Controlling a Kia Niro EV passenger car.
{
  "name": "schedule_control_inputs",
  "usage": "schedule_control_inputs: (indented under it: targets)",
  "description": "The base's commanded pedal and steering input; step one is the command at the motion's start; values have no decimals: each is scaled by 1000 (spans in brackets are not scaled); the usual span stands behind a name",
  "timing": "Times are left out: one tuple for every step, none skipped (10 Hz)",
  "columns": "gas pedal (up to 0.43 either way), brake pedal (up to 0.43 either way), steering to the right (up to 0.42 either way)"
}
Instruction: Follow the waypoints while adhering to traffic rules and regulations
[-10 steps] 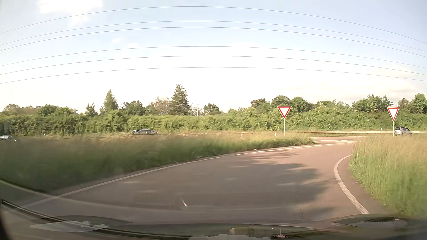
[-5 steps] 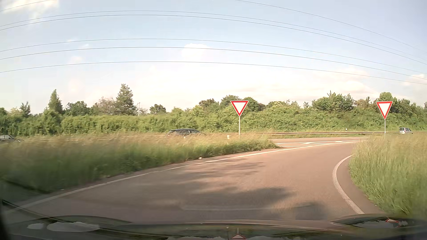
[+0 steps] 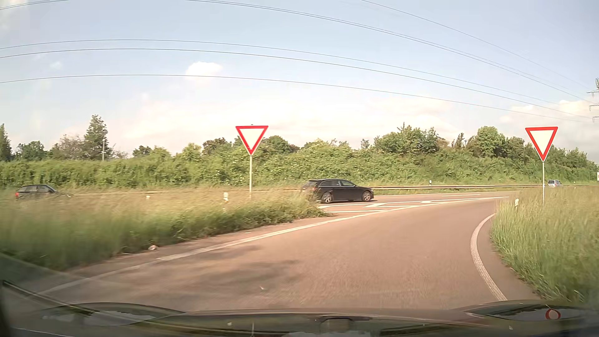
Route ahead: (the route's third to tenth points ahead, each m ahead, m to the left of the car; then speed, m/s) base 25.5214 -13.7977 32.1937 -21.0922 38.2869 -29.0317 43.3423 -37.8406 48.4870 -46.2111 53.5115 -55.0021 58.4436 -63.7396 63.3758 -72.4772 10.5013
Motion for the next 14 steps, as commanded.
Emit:
schedule_control_inputs:
  targets:
    - [118, 0, 179]
    - [118, 0, 179]
    - [118, 0, 179]
    - [118, 0, 178]
    - [130, 0, 178]
    - [138, 0, 177]
    - [150, 0, 176]
    - [177, 0, 175]
    - [189, 0, 174]
    - [197, 0, 171]
    - [197, 0, 168]
    - [197, 0, 164]
    - [209, 0, 159]
    - [220, 0, 155]
